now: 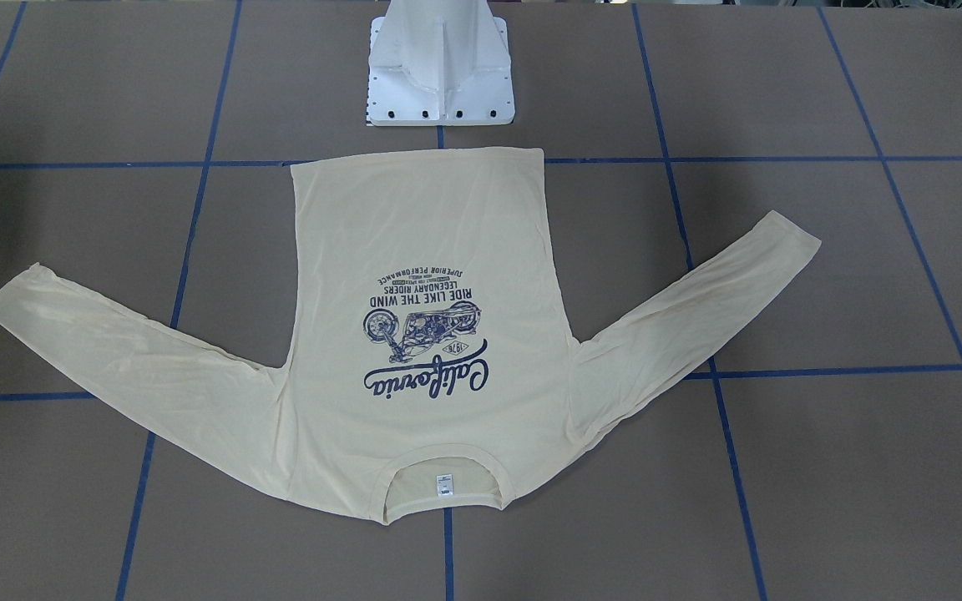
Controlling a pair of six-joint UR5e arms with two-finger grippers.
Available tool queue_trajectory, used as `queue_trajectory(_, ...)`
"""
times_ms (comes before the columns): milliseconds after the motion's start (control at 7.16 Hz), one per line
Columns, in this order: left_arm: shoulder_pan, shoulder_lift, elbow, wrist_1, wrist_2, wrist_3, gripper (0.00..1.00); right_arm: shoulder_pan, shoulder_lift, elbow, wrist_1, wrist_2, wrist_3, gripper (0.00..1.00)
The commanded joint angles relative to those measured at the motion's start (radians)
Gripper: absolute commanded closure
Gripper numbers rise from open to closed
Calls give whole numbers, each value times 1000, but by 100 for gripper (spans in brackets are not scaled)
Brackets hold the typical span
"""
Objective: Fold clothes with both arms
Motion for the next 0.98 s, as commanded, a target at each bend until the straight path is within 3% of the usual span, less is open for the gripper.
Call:
queue_trajectory(0,1,-3,-16,4,3,9,0,0,-29,48,0,1,0,0)
queue_trajectory(698,2,8,-10,-3,-10,3,0,-1,-36,44,11,29,0,0)
queue_trajectory(838,4,5,34,-14,-11,8,0,-1,-36,36,11,29,-3,0)
